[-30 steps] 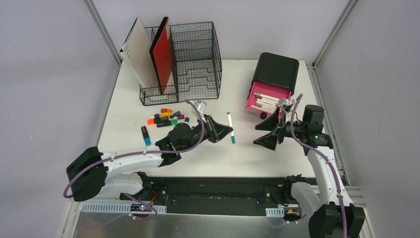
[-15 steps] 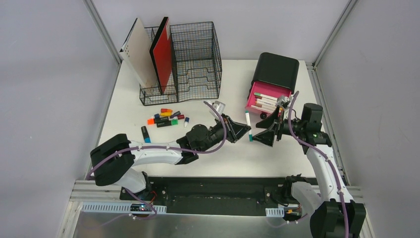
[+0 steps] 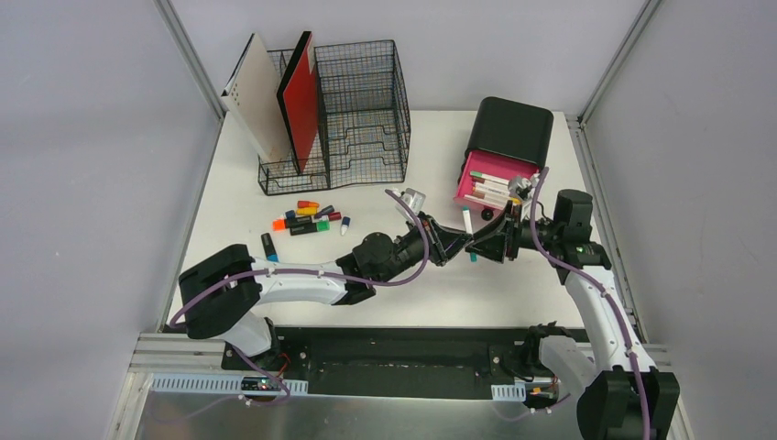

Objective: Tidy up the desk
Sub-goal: Pick up the stationery from the center of the board, then place the stationery in the drawer, then close the drawer in the storage box.

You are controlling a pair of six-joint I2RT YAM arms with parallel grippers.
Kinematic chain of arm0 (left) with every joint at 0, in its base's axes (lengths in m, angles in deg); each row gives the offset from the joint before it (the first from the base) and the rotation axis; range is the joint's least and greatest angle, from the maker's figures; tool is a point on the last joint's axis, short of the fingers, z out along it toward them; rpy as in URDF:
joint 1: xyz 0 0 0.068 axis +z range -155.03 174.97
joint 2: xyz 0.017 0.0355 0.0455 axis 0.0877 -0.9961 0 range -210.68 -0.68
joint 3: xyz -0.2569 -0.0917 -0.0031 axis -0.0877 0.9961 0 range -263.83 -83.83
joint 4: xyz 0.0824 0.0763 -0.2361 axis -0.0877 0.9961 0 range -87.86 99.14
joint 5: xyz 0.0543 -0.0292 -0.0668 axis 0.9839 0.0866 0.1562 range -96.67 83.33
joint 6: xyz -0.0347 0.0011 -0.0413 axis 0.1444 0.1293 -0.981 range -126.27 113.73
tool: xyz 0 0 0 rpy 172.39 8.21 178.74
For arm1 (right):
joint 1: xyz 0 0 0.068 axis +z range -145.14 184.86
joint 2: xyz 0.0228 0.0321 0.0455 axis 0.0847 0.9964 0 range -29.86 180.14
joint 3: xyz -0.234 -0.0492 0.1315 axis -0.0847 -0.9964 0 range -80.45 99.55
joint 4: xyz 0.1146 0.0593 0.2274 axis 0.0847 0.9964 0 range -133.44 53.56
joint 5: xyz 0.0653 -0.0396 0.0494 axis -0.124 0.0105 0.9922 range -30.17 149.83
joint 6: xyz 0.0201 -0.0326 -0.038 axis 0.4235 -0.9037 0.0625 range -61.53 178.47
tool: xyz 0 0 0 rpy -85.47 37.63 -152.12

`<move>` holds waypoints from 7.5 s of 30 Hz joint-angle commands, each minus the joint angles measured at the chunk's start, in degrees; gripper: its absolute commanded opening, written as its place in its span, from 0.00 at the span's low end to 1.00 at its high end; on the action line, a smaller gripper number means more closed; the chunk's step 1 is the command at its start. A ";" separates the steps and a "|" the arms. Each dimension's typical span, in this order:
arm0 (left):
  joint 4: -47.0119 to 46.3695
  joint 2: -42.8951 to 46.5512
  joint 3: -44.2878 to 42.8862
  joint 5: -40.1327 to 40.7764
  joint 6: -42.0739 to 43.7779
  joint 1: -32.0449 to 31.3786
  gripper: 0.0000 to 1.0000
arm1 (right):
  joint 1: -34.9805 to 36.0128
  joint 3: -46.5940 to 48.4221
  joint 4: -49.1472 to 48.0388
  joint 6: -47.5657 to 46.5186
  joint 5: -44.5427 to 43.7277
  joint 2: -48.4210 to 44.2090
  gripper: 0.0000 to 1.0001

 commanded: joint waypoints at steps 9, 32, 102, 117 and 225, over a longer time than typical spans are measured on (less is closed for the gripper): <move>-3.69 0.66 -1.83 -1.05 1.22 -1.01 0.08 | 0.91 2.01 0.93 -3.35 1.85 0.80 0.01; 45.43 50.23 18.63 19.85 24.47 -0.77 0.99 | -0.40 9.87 26.97 -34.83 -15.09 -3.50 0.00; 62.43 58.48 21.78 32.48 9.73 2.24 0.93 | -5.41 12.11 20.57 -24.00 -17.85 -1.95 0.99; 74.87 43.56 8.81 3.02 8.64 22.72 0.92 | -5.41 12.08 20.23 -23.14 -19.97 -5.17 0.99; 21.28 -4.10 -10.39 -15.80 34.84 17.50 0.95 | 14.72 14.48 -1.50 -50.65 -70.07 23.39 0.24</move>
